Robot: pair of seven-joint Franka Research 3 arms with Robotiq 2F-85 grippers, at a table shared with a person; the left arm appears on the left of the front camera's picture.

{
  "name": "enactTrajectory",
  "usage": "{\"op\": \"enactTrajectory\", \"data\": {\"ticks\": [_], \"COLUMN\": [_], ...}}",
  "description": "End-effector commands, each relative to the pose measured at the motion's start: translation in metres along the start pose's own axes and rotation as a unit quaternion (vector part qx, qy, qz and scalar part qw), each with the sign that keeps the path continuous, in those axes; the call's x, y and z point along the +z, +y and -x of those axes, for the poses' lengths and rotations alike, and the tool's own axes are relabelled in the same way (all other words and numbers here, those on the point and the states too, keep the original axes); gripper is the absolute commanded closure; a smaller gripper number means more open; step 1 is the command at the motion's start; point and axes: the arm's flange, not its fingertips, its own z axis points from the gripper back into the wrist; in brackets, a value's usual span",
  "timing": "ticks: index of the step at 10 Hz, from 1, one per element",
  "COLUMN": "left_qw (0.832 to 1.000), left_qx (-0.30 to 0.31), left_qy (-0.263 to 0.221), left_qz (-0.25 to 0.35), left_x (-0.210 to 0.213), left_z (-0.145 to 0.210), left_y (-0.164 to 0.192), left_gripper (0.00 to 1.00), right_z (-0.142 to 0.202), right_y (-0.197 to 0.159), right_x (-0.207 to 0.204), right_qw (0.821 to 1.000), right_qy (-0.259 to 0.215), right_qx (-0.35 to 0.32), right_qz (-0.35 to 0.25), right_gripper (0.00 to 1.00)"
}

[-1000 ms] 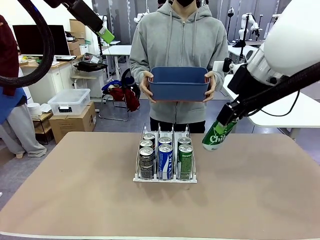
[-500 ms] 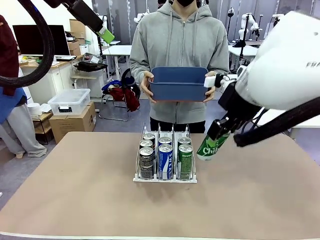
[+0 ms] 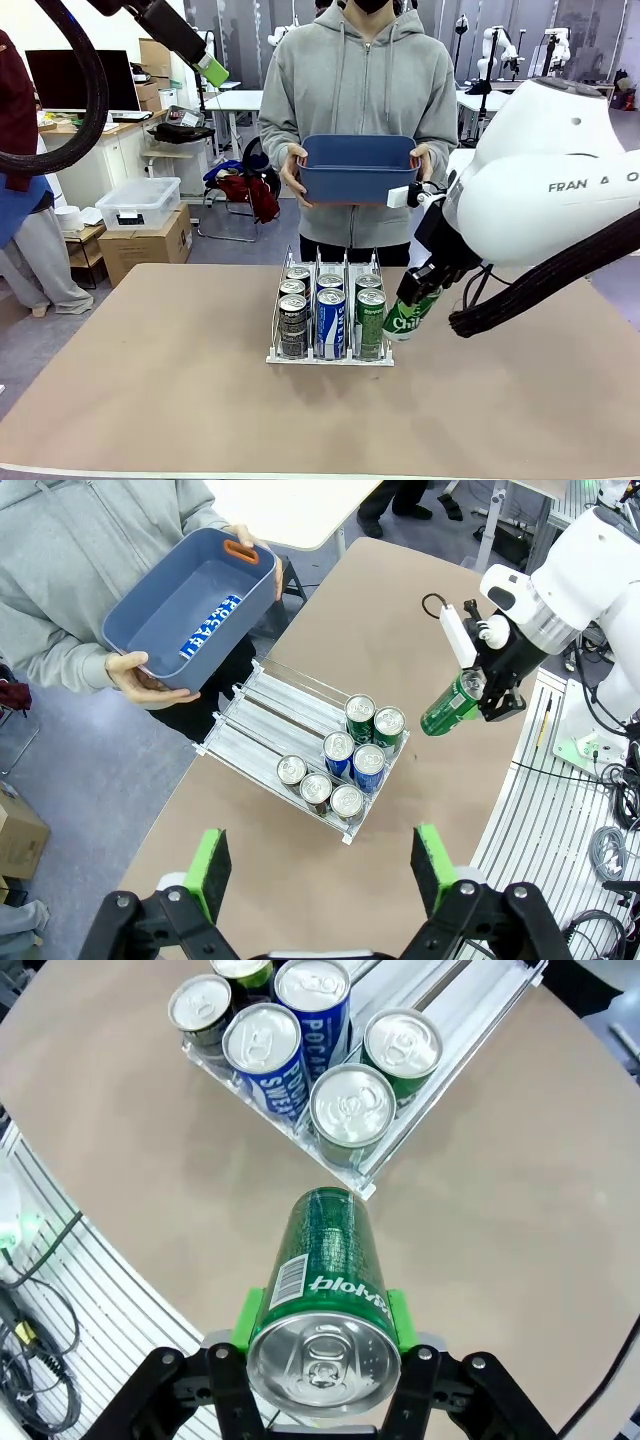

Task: Fill the beverage cans into the dispenser.
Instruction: Place the picked Sprite in the line of the Automatic Can Dispenser with the same cans.

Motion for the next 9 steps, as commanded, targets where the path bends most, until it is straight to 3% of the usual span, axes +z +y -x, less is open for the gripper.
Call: {"op": "enactTrajectory", "data": {"ticks": [1, 3, 4, 9], "left_qw": [1.0, 1.0, 1.0, 1.0], "left_qx": [0.002, 0.002, 0.002, 0.002], "left_qy": [0.0, 0.0, 0.0, 0.0], "left_qz": [0.002, 0.002, 0.002, 0.002], "left_x": [0.0, 0.0, 0.0, 0.0], "left_z": [0.002, 0.002, 0.002, 0.002], "left_y": [0.002, 0.002, 0.002, 0.002], "left_gripper": [0.04, 0.04, 0.04, 0.04], "right_z": [-0.004, -0.011, -0.003, -0.013], "right_y": [0.01, 0.009, 0.003, -0.001], "right_x": [-0.011, -0.021, -0.009, -0.031], "right_qw": [1.0, 0.999, 1.0, 1.0], "right_qy": [-0.021, -0.037, -0.011, -0.004], "right_qx": [-0.011, 0.006, -0.004, -0.003], "right_qz": [0.018, 0.019, 0.002, 0.002], "right_gripper": [0.42, 0.42, 0.42, 0.42]}}
